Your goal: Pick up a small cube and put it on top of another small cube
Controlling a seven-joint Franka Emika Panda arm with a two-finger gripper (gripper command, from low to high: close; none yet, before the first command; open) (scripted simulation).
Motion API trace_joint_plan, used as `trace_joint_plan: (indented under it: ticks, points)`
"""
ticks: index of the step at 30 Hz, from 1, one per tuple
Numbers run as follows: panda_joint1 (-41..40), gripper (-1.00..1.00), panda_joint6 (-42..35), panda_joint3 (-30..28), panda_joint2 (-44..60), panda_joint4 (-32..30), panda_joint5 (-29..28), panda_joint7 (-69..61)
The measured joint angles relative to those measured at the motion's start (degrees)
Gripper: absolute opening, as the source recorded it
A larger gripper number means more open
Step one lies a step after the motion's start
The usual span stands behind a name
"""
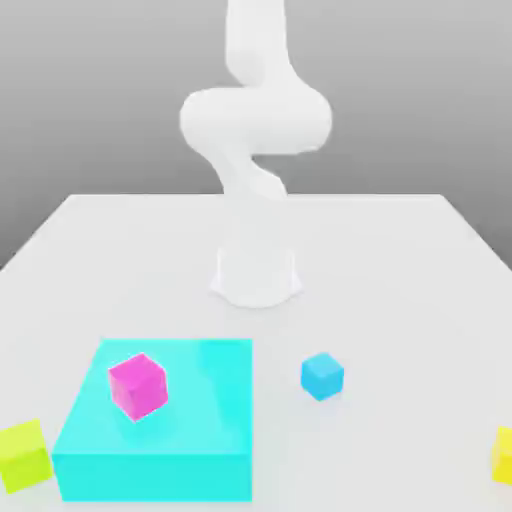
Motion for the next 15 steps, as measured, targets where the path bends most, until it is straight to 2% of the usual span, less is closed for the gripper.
trace_joint_plan:
  ticks: [15]
  points:
    - [9.5,0.0,8.8,7.0,31.5,1.3,-3.1,-13.7]
